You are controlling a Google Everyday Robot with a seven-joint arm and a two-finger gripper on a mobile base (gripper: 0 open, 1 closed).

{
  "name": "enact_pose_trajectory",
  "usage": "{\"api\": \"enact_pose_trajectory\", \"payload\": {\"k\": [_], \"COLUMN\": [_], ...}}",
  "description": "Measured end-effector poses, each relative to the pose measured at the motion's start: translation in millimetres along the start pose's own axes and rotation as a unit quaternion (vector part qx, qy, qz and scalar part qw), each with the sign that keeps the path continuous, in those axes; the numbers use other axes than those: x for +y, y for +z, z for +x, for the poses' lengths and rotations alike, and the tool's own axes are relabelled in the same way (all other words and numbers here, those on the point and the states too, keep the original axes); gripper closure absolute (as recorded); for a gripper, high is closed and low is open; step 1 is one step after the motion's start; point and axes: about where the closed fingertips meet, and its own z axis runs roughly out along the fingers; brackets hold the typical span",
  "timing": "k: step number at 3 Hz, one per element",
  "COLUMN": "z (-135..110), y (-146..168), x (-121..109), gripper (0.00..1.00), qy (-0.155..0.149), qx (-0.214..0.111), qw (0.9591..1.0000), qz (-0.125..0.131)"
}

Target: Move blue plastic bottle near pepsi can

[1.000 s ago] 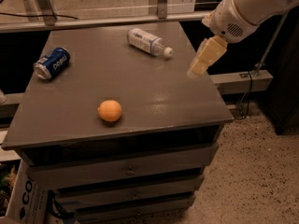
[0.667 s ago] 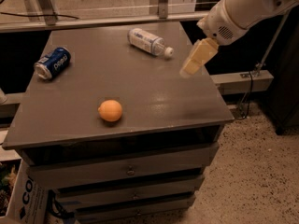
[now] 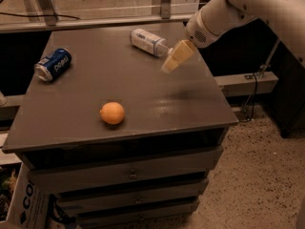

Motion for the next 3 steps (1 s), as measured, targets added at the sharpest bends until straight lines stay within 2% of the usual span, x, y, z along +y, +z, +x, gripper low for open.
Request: {"api": "enact_pose_trajectory", "payload": {"k": [2, 3], "z": [-18, -28], "y": [61, 85], "x": [-47, -66], "gripper": [0.00, 0.00], "qy": [0.036, 0.054], "qx": [-0.042, -0.052], "qw": [0.9982, 0.9965], "qz": [0.021, 0.037]}}
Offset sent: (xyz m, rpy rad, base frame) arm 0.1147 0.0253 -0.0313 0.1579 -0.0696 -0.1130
